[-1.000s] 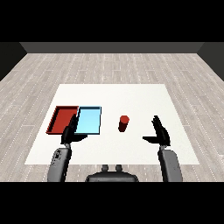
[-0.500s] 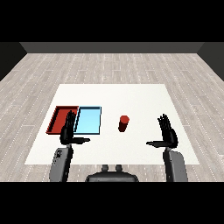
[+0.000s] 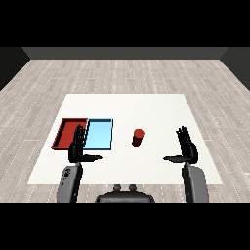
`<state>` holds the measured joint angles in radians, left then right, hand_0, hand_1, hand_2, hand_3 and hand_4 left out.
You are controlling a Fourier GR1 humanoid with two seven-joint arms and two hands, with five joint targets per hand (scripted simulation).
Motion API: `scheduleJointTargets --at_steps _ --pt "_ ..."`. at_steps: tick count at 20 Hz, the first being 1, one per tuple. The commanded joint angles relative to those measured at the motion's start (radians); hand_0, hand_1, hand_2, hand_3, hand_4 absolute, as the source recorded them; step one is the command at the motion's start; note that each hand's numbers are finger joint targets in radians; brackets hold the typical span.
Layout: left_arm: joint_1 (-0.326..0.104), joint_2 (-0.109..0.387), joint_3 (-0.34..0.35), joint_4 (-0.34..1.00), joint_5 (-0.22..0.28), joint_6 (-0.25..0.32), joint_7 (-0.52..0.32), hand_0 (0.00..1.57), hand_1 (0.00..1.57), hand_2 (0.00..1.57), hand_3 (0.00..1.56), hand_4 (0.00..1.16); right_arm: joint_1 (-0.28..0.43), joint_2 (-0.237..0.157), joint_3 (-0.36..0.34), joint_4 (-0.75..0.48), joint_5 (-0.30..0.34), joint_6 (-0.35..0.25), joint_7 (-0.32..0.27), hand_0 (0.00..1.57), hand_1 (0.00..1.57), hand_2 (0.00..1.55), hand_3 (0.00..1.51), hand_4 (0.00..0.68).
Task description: Pick the red can and put it in the red box
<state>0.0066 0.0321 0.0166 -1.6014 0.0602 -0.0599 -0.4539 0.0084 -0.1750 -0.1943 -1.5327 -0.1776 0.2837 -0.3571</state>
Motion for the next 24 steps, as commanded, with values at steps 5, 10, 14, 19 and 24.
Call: scheduleJointTargets --at_steps 5,10,14,19,24 --pt "0.005 -0.01 0.001 -0.02 0.008 0.0 -0.003 0.0 0.0 0.0 0.0 0.0 -0.037 0.032 0.018 0.055 0.028 -0.021 0.012 0.0 0.0 0.0 0.0 0.0" --pt "0.006 0.018 0.043 -0.054 0.063 -0.028 0.044 0.0 0.0 0.0 0.0 0.0 -0.101 0.039 0.037 0.088 0.036 -0.026 0.03 0.0 0.0 0.0 0.0 0.0" --pt "-0.019 -0.001 0.028 0.01 0.05 -0.025 0.009 0.0 0.0 0.0 0.0 0.0 -0.159 0.086 0.075 0.171 0.091 -0.096 0.03 0.0 0.0 0.0 0.0 0.0" --pt "0.009 -0.01 0.027 0.008 0.041 -0.022 -0.042 0.0 0.0 0.0 0.0 0.0 -0.24 0.079 0.058 0.271 0.054 -0.073 0.045 0.0 0.0 0.0 0.0 0.0" --pt "0.017 0.027 0.054 -0.067 0.061 -0.026 0.036 0.0 0.0 0.0 0.0 0.0 -0.284 0.124 0.07 0.304 0.025 -0.106 0.086 0.0 0.0 0.0 0.0 0.0"
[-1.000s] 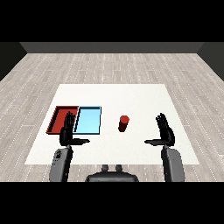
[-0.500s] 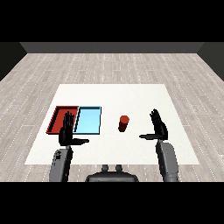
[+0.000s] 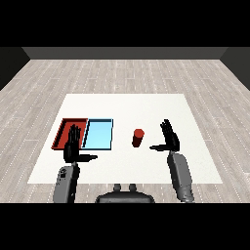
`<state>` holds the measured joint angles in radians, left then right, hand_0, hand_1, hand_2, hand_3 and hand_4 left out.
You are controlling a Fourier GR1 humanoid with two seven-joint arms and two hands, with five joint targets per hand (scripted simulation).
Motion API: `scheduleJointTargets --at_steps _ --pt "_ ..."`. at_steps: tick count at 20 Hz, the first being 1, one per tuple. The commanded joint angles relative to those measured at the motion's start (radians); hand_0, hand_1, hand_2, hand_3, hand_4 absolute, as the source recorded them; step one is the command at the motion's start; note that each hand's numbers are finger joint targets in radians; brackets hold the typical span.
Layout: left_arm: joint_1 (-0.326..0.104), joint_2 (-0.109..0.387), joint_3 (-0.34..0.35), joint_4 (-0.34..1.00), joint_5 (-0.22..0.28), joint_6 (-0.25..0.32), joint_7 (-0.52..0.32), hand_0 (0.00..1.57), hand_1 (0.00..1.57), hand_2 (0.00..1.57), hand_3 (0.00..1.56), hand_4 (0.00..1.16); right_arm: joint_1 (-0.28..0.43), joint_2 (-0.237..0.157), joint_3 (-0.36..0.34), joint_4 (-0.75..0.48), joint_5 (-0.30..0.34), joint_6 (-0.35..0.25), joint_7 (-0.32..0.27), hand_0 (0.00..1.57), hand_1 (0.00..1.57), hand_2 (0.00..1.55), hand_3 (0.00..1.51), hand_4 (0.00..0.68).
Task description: Pick the red can and put it in the red box
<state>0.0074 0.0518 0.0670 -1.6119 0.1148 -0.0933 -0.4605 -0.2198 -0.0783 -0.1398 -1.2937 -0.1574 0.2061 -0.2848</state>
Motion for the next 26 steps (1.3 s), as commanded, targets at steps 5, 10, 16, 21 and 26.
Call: scheduleJointTargets --at_steps 5,10,16,21,26 --pt "-0.002 0.004 0.019 -0.006 0.017 -0.005 0.011 0.0 0.0 0.0 0.0 0.0 -0.049 0.058 0.025 0.143 -0.003 -0.028 -0.07 0.0 0.0 0.0 0.0 0.0" --pt "-0.033 -0.006 0.006 0.051 -0.023 0.017 -0.019 0.0 0.0 0.0 0.0 0.0 -0.088 0.045 0.017 0.27 -0.015 0.007 -0.139 0.0 0.0 0.0 0.0 0.0" --pt "-0.028 0.01 0.013 -0.051 0.025 0.005 0.089 0.0 0.0 0.0 0.0 0.0 0.05 0.078 0.152 0.129 -0.052 -0.049 -0.118 0.0 0.0 0.0 0.0 0.0" --pt "0.041 -0.002 0.011 -0.002 0.026 -0.037 -0.023 0.0 0.0 0.0 0.0 0.0 -0.048 0.078 0.137 0.211 -0.093 -0.095 -0.1 0.0 0.0 0.0 0.0 0.0" --pt "-0.019 -0.004 0.004 0.006 0.0 -0.001 0.011 0.0 0.0 0.0 0.0 0.0 -0.123 0.078 0.184 0.255 -0.162 -0.133 -0.068 0.0 0.0 0.0 0.0 0.0"
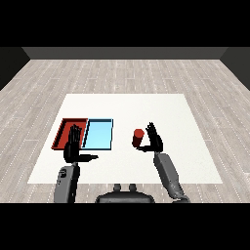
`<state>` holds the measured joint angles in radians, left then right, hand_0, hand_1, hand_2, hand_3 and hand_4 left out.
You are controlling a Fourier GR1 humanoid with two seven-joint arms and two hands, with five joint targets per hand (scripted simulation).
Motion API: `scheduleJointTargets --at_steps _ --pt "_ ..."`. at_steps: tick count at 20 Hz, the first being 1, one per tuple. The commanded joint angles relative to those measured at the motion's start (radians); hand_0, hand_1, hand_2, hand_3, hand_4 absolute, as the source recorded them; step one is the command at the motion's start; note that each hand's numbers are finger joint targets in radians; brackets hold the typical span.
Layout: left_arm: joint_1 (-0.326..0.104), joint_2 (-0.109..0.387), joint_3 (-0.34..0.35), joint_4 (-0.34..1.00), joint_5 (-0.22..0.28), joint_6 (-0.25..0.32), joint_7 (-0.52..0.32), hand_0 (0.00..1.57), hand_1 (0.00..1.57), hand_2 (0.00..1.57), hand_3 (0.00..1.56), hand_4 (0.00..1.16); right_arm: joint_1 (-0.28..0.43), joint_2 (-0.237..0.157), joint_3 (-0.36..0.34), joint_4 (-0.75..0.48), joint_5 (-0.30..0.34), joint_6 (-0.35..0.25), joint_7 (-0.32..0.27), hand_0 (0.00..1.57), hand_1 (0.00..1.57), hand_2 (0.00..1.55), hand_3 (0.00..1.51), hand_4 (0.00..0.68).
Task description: Pick the red can and put it in the red box
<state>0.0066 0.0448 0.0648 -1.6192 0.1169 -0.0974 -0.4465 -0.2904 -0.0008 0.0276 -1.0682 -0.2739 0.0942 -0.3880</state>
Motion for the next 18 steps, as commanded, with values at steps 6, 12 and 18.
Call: scheduleJointTargets --at_steps 6,12,18 --pt "-0.011 -0.02 -0.01 0.012 0.013 -0.002 -0.008 0.0 0.0 0.0 0.0 0.0 -0.103 0.001 0.061 0.079 -0.06 -0.071 0.014 0.0 0.0 0.0 0.0 0.0" --pt "0.042 0.013 0.018 -0.024 0.037 -0.047 -0.031 0.0 0.0 0.0 0.0 0.0 -0.113 0.001 0.062 0.241 -0.053 -0.044 -0.105 0.0 0.0 0.0 0.0 0.0" --pt "-0.024 -0.015 -0.014 0.012 -0.012 0.006 -0.012 0.0 0.0 0.0 0.0 0.0 -0.135 0.001 0.108 0.298 -0.092 -0.072 -0.142 0.0 0.0 0.0 0.0 0.0"
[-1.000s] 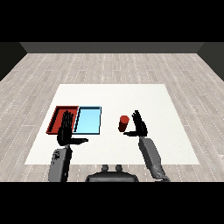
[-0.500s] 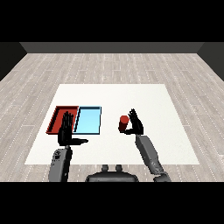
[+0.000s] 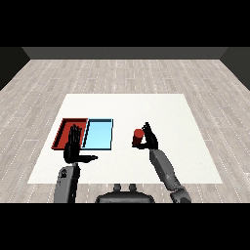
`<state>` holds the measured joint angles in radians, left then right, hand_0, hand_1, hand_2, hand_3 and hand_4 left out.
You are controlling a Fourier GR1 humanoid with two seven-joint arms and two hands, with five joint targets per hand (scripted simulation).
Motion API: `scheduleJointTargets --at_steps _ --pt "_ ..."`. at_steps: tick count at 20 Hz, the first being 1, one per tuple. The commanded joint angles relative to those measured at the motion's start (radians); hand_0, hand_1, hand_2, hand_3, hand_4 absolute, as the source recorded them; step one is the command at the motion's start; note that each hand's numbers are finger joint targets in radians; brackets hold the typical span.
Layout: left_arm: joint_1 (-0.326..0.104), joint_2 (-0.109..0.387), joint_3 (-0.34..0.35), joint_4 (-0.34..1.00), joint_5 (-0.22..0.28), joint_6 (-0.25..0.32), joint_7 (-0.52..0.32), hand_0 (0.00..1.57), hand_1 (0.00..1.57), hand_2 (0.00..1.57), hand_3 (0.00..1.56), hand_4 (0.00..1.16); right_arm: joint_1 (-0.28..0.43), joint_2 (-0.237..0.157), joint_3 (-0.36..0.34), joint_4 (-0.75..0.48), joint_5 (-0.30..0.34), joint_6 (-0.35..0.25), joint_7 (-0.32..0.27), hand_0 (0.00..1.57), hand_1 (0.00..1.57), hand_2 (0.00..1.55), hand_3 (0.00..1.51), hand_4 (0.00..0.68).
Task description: Pick the red can and put it in the red box
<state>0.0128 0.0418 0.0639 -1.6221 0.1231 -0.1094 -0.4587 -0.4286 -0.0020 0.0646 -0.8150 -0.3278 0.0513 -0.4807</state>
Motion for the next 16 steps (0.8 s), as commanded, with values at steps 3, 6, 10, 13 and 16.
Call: scheduleJointTargets --at_steps 3,6,10,13,16 --pt "0.006 -0.016 -0.02 0.003 -0.008 -0.001 -0.02 0.0 0.0 0.0 0.0 0.0 -0.074 0.002 0.031 0.074 -0.042 -0.053 -0.013 0.0 0.0 0.0 0.0 0.0" --pt "-0.039 -0.032 -0.016 0.021 -0.034 0.058 0.001 0.0 0.0 0.0 0.0 0.0 -0.056 0.002 0.021 0.083 -0.034 -0.025 -0.001 0.0 0.0 0.0 0.0 0.0" --pt "0.014 -0.038 -0.036 0.041 -0.044 0.026 -0.072 0.0 0.0 0.0 0.0 0.0 -0.034 0.002 -0.011 0.072 0.024 0.018 -0.003 0.0 0.0 0.0 0.0 0.0" --pt "0.045 -0.005 -0.019 -0.065 -0.003 0.001 0.009 0.0 0.0 0.0 0.0 0.0 -0.057 0.002 0.167 0.015 -0.152 -0.12 0.013 0.0 0.0 0.0 0.0 0.0" --pt "-0.002 -0.023 -0.025 -0.001 -0.015 0.022 0.002 0.0 0.0 0.0 0.0 0.0 -0.105 0.002 0.013 0.071 -0.06 -0.014 0.037 0.0 0.0 0.0 0.0 0.0"
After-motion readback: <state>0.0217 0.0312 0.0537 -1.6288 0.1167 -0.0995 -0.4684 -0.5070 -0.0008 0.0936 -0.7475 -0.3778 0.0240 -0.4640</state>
